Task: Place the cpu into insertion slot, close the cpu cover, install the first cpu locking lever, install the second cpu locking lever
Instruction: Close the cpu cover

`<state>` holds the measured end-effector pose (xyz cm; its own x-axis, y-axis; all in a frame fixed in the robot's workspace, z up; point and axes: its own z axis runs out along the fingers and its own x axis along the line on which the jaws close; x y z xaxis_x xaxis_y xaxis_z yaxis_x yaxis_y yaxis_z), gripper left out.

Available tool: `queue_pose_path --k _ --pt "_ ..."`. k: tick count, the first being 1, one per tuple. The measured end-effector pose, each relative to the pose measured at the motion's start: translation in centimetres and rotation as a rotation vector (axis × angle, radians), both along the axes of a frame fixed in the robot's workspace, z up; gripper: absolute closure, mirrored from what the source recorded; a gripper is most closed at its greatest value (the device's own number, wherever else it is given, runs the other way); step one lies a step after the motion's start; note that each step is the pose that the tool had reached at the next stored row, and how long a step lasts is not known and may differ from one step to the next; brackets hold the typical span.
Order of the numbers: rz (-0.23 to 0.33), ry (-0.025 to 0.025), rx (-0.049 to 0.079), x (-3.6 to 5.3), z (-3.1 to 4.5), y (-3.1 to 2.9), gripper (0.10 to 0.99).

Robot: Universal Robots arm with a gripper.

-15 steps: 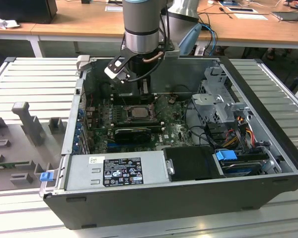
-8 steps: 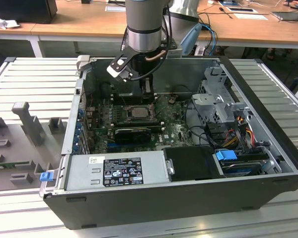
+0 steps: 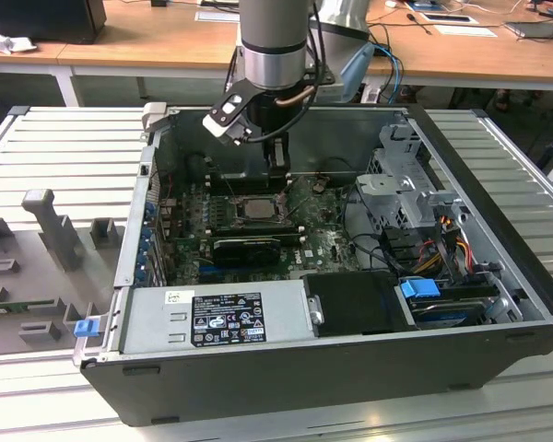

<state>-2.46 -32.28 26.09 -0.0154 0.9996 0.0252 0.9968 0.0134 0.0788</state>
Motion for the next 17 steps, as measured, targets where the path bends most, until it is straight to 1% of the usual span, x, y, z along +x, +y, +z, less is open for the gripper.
queue_pose_path --k 4,6,7,9,11,17 --pt "0.0 0.0008 0.0 0.53 0.03 -0.01 0.98" --pt "0.0 0.0015 0.0 1.01 0.04 -0.01 0.98" --pt "0.0 0.0017 0.0 1.07 0.06 0.0 0.98" --pt "0.0 0.0017 0.0 1.09 0.55 0.01 0.98" --pt "0.0 0.0017 0.0 1.11 0.8 0.02 0.98" --pt "0.0 0.0019 0.0 1.62 0.88 0.02 0.98"
